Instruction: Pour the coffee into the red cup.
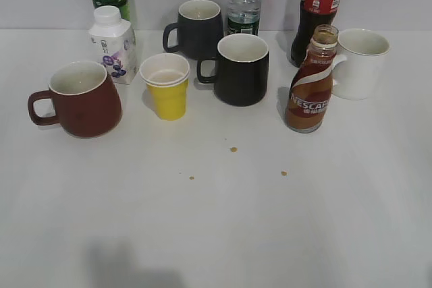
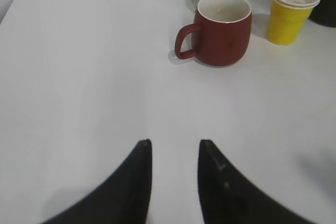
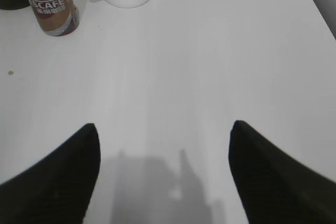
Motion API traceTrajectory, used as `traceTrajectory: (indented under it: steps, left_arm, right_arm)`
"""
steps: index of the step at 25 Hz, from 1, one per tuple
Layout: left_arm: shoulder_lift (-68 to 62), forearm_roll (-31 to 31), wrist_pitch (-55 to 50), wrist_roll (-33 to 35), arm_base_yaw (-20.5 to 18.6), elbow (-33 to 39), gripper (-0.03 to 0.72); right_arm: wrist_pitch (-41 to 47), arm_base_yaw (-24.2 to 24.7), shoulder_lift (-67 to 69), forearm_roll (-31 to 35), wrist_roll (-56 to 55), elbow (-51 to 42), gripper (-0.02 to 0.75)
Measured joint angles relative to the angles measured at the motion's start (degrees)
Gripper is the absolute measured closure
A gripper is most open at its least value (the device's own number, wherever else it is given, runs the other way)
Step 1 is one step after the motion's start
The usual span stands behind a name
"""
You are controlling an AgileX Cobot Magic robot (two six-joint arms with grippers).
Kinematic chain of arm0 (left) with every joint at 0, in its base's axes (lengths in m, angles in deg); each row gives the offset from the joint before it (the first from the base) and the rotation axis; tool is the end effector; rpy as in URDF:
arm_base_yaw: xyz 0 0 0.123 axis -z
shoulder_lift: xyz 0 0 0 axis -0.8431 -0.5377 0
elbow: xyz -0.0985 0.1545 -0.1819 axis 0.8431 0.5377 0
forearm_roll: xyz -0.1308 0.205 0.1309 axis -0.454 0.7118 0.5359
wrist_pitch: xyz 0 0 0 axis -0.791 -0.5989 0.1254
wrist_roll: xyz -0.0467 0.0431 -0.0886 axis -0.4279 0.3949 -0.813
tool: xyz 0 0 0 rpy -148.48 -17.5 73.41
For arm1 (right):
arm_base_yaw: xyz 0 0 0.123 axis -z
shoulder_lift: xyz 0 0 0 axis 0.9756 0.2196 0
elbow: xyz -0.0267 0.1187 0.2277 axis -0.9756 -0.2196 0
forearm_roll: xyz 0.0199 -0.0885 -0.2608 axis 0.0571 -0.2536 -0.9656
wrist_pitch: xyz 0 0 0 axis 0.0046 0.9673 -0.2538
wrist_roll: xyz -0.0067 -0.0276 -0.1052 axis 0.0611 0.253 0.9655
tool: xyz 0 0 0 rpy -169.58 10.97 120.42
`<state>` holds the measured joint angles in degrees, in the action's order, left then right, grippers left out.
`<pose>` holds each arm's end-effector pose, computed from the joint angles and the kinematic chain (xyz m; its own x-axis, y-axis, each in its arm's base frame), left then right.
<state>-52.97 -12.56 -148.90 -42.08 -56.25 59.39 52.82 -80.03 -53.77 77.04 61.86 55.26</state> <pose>0.0557 -0.0079 0.2873 -0.4327 0.0520 -0.9000 0.0951 0.9954 0.0118 0.0597 0.0021 0.2833 -0.4282 -0.0589 -0.9018 -0.0580 0.9976 -0.0377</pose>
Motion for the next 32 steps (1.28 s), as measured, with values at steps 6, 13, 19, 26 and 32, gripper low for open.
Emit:
traceTrajectory:
  steps: [6, 13, 19, 26, 32]
  left_arm:
    - [0.0, 0.0, 0.0, 0.0, 0.0, 0.0, 0.449]
    - [0.0, 0.0, 0.0, 0.0, 0.0, 0.0, 0.449]
    - [0.0, 0.0, 0.0, 0.0, 0.0, 0.0, 0.449]
    - [0.0, 0.0, 0.0, 0.0, 0.0, 0.0, 0.449]
    - [0.0, 0.0, 0.0, 0.0, 0.0, 0.0, 0.449]
  right_arm:
    - [0.0, 0.0, 0.0, 0.0, 0.0, 0.0, 0.166]
    - [0.0, 0.0, 0.0, 0.0, 0.0, 0.0, 0.166]
    - [0.0, 0.0, 0.0, 0.0, 0.0, 0.0, 0.166]
    - [0.0, 0.0, 0.0, 0.0, -0.1, 0.0, 0.166]
    - [0.0, 0.0, 0.0, 0.0, -0.1, 0.0, 0.166]
